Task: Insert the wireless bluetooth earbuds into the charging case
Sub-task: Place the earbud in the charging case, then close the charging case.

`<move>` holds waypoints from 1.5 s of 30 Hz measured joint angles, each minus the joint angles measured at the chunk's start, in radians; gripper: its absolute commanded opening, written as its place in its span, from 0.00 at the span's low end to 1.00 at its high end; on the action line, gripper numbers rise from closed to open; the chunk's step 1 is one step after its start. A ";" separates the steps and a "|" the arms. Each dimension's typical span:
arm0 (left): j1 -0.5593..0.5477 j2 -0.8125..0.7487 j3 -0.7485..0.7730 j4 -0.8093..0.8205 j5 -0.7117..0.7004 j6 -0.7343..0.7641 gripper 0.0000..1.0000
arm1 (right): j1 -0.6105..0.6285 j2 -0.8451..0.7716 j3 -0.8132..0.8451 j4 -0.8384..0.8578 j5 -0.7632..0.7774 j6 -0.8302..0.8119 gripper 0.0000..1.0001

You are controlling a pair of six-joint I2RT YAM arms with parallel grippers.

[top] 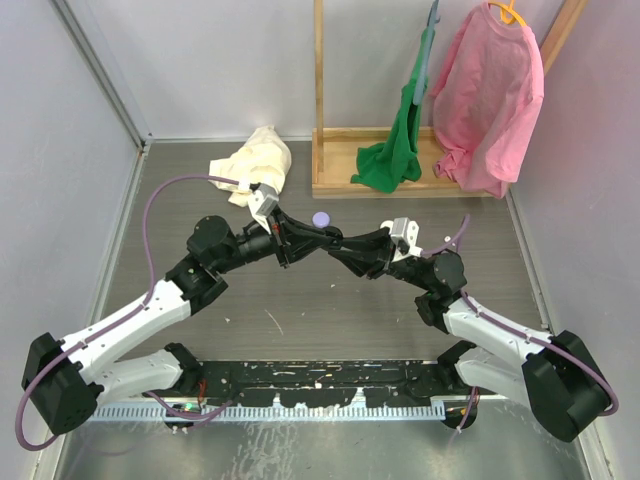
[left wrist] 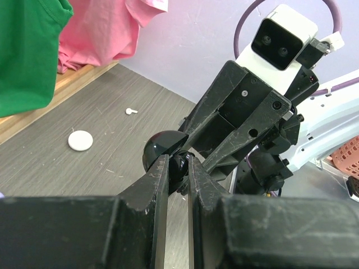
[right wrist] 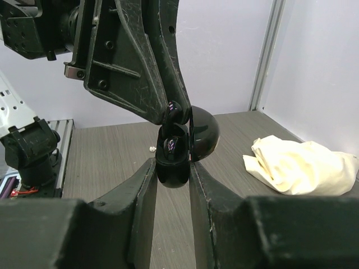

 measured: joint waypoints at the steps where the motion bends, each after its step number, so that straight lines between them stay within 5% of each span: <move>1: 0.000 0.000 -0.003 0.004 0.000 -0.002 0.08 | 0.000 -0.001 0.000 0.000 0.000 0.002 0.01; 7: 0.000 0.000 -0.011 0.014 0.000 -0.005 0.16 | 0.000 -0.003 0.000 0.005 0.000 0.013 0.01; 15: 0.000 -0.019 -0.011 -0.009 -0.010 -0.005 0.45 | -0.001 -0.003 0.000 0.007 0.001 0.018 0.01; 28: 0.020 -0.042 0.067 -0.230 -0.015 0.009 0.76 | -0.004 -0.003 0.000 0.022 -0.014 0.029 0.01; 45: 0.105 0.100 0.179 -0.343 0.222 -0.213 0.74 | -0.004 0.065 0.043 0.043 -0.097 0.063 0.01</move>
